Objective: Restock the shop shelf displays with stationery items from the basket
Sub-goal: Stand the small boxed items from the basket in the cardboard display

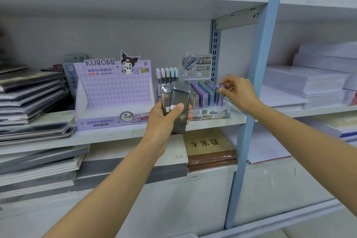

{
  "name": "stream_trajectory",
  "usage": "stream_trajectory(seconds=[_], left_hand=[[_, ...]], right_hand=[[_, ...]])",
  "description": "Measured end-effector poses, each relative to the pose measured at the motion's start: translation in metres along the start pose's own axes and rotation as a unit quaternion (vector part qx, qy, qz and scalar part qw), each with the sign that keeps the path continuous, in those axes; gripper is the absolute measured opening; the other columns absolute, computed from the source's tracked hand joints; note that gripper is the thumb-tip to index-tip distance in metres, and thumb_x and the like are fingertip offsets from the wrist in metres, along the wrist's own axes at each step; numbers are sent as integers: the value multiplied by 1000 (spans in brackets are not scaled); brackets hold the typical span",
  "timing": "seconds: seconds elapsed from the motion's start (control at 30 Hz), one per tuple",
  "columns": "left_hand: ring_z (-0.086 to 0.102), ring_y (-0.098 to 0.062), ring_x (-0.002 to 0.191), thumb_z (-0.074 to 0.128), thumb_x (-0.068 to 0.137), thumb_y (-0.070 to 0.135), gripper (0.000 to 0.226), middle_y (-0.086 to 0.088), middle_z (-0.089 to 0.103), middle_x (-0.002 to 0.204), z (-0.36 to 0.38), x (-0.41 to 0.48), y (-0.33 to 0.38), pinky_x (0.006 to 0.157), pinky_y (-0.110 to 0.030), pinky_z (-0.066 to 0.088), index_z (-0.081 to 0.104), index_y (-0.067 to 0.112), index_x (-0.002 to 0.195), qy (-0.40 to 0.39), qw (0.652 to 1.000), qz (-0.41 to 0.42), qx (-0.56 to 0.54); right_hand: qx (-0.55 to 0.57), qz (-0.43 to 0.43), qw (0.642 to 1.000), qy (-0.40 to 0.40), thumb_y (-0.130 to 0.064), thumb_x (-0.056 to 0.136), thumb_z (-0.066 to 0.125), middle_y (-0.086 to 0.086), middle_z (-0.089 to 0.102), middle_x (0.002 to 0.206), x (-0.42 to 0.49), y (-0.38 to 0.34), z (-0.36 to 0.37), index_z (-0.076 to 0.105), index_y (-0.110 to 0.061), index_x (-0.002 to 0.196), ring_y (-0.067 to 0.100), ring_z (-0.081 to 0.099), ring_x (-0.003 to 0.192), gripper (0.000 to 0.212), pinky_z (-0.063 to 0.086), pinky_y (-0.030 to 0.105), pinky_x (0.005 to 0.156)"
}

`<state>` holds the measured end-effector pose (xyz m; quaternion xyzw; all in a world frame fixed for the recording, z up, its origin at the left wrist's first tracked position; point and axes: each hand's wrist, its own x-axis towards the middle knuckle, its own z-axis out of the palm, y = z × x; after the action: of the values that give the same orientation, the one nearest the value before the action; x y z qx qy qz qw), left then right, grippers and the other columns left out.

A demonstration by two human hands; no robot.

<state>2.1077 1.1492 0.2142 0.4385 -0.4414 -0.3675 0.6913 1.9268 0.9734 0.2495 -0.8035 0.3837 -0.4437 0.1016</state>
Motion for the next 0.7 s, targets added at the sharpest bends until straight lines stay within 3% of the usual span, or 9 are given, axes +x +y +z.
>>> stream_trajectory(seconds=[0.07,0.13,0.2,0.3,0.43,0.53,0.63,0.7], left_hand=[[73,-19,79,60,95,14,27,-7,76,97,0,1,-1,65,-25,57,58,5,120,-4,1000,1,-6],[73,-20,80,60,95,14,27,-8,75,97,-1,2,-2,66,-25,57,58,6,121,-8,1000,4,-2],[73,-20,81,60,95,14,27,-7,76,98,-3,2,-2,66,-25,57,58,7,121,-11,1000,5,2],[73,-20,82,61,94,15,26,-6,76,97,-5,1,-1,67,-27,58,58,7,118,-11,1000,10,13],[73,-23,85,62,93,15,24,-8,75,98,-11,-2,0,71,-28,59,59,9,116,-13,1000,15,14],[74,-24,85,64,92,16,23,-5,76,98,-15,-6,4,69,-29,59,59,12,115,-11,1000,12,10],[74,-23,82,67,90,17,24,-2,76,93,-21,-11,8,64,-27,58,58,17,112,1,1000,20,19],[74,-22,81,67,90,21,24,-1,76,93,-29,-15,13,61,-25,57,58,19,113,15,999,23,27]], right_hand=[[17,-9,1000,8,-14,85,72,7,67,81,-4,-1,6,58,-13,105,18,62,72,24,51,30,73],[10,-18,1000,21,-14,84,73,4,65,79,-9,2,13,57,-17,93,19,61,71,19,51,31,70],[-31,-22,999,31,-16,84,74,1,61,84,-11,7,17,58,-18,85,20,59,77,15,46,31,68],[-45,-5,998,53,-24,87,70,-1,49,95,-15,8,18,64,-18,90,15,49,85,9,37,28,73],[88,-14,992,93,-24,91,64,0,56,97,-18,-21,10,64,-15,96,8,51,77,10,40,17,70],[283,0,959,-19,-25,93,61,7,68,93,-25,-64,10,64,-14,104,2,57,63,16,46,13,57],[303,13,942,-142,-28,89,67,-6,68,80,-33,-98,24,65,-18,107,2,54,50,21,44,15,47],[316,14,931,-181,-22,88,69,-11,65,70,-35,-113,36,66,-17,107,1,52,46,20,41,16,42]])
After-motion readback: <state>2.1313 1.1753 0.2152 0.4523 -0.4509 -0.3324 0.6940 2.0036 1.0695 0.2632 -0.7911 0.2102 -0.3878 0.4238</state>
